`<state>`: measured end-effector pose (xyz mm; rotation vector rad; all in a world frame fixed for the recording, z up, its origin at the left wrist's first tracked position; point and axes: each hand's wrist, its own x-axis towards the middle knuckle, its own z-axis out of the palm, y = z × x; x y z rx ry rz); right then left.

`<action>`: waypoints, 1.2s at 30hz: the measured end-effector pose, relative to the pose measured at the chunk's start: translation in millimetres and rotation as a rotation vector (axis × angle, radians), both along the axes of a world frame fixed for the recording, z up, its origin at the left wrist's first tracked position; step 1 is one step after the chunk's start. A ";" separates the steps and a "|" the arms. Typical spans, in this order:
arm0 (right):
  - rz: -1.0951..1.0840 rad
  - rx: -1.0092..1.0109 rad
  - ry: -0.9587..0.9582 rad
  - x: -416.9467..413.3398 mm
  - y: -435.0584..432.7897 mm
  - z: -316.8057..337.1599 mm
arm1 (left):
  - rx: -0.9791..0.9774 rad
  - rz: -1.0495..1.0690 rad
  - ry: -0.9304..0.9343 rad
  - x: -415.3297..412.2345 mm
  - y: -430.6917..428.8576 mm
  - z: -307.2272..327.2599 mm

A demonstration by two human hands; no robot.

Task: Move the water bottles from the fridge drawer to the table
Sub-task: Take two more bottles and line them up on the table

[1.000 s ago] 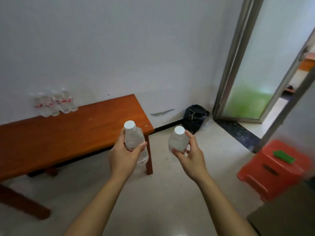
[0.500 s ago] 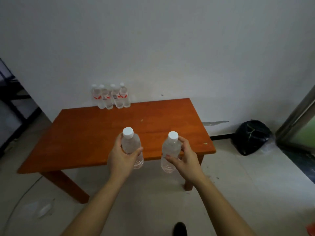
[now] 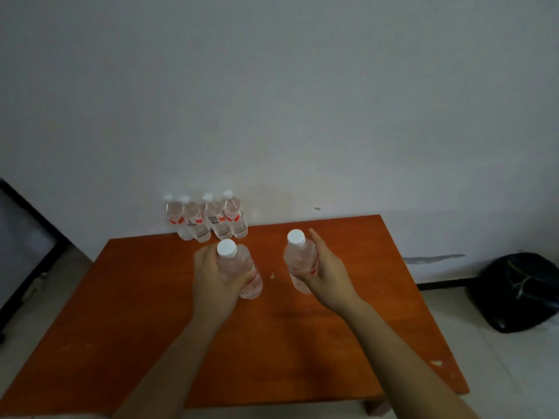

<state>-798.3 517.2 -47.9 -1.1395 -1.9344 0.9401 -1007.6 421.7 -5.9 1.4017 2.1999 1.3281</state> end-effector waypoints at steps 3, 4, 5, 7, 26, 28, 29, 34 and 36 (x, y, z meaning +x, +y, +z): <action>0.006 0.000 -0.006 -29.0 47.4 5.2 | 0.008 -0.006 0.036 -26.6 45.4 3.8; 0.001 -0.001 -0.005 -38.0 62.9 6.8 | 0.008 -0.017 0.046 -36.4 61.2 2.4; -0.001 -0.009 -0.006 -46.7 77.6 8.7 | 0.012 -0.029 0.058 -46.5 77.5 -0.6; -0.010 -0.023 -0.023 -62.6 103.7 6.6 | 0.002 -0.051 0.101 -66.6 109.0 -12.1; -0.102 -0.099 -0.437 -157.5 281.6 -80.8 | -0.208 -0.213 0.023 -146.4 323.5 -116.1; -0.077 -0.129 -0.406 -163.3 303.0 -88.7 | -0.191 -0.187 0.005 -145.5 339.2 -120.6; -0.059 -0.143 -0.392 -166.5 313.4 -92.1 | -0.184 -0.172 -0.004 -145.2 346.5 -122.2; 0.055 -0.170 -0.289 -184.5 349.2 -108.8 | -0.169 -0.110 -0.045 -144.3 370.6 -127.2; 0.086 -0.172 -0.263 -190.3 356.3 -115.3 | -0.187 -0.089 -0.042 -146.0 372.6 -131.1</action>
